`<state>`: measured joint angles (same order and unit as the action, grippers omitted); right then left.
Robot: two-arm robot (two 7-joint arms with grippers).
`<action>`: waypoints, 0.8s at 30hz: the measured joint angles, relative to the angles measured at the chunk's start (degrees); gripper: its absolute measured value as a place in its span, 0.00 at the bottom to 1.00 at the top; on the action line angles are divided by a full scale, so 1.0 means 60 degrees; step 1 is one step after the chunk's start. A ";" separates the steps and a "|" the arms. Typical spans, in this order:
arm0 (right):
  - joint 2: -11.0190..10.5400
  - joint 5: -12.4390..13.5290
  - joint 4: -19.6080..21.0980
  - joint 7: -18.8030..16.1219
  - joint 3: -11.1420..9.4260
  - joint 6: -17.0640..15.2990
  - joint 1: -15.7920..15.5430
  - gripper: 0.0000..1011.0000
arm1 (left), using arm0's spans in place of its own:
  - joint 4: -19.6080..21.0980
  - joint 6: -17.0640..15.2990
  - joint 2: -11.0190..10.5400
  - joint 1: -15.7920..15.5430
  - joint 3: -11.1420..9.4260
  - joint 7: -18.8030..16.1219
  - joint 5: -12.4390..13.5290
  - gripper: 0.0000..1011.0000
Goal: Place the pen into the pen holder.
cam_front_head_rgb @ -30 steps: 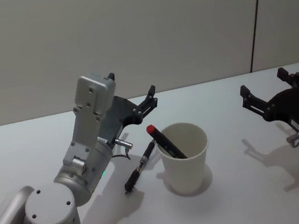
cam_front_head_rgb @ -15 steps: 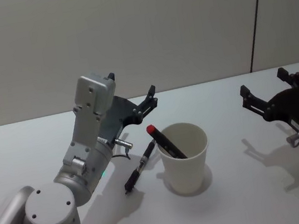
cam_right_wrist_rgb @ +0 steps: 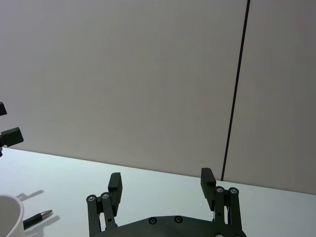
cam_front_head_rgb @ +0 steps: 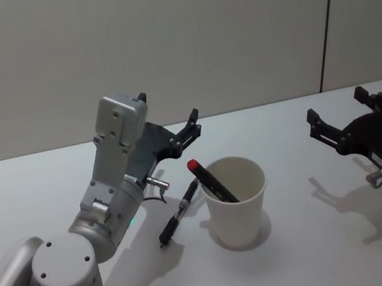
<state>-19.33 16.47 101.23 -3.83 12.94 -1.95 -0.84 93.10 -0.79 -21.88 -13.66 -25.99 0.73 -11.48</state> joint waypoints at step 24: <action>0.0000 0.0000 0.0000 0.0001 0.0000 0.0000 0.0001 0.99 | -0.0427 -0.1496 0.0036 -0.0744 0.0552 0.1102 -0.0771 0.99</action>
<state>-19.33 16.47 101.23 -3.82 12.94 -1.95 -0.84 90.54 -9.77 -21.66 -18.13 -22.67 7.34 -16.11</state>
